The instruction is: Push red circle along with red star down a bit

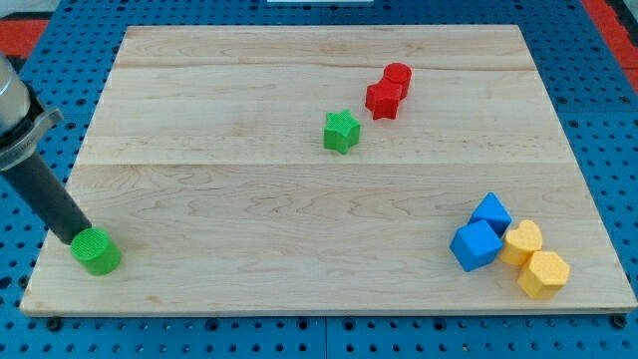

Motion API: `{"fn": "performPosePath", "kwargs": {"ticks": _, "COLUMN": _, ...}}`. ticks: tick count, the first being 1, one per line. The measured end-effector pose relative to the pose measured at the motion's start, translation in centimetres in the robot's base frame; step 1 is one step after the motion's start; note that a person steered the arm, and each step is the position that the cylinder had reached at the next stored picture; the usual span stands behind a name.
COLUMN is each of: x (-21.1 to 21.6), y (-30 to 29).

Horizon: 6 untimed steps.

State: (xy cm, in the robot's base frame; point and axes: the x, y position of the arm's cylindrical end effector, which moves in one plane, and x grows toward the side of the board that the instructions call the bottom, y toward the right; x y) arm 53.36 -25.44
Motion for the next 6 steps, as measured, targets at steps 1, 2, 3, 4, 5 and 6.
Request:
{"fn": "performPosePath", "kwargs": {"ticks": 1, "x": -2.0, "y": 4.8}}
{"fn": "performPosePath", "kwargs": {"ticks": 2, "x": -2.0, "y": 14.2}}
{"fn": "performPosePath", "kwargs": {"ticks": 3, "x": -3.8, "y": 21.0}}
{"fn": "performPosePath", "kwargs": {"ticks": 4, "x": -4.5, "y": 29.2}}
{"fn": "performPosePath", "kwargs": {"ticks": 5, "x": -9.2, "y": 38.0}}
{"fn": "performPosePath", "kwargs": {"ticks": 6, "x": -15.0, "y": 46.4}}
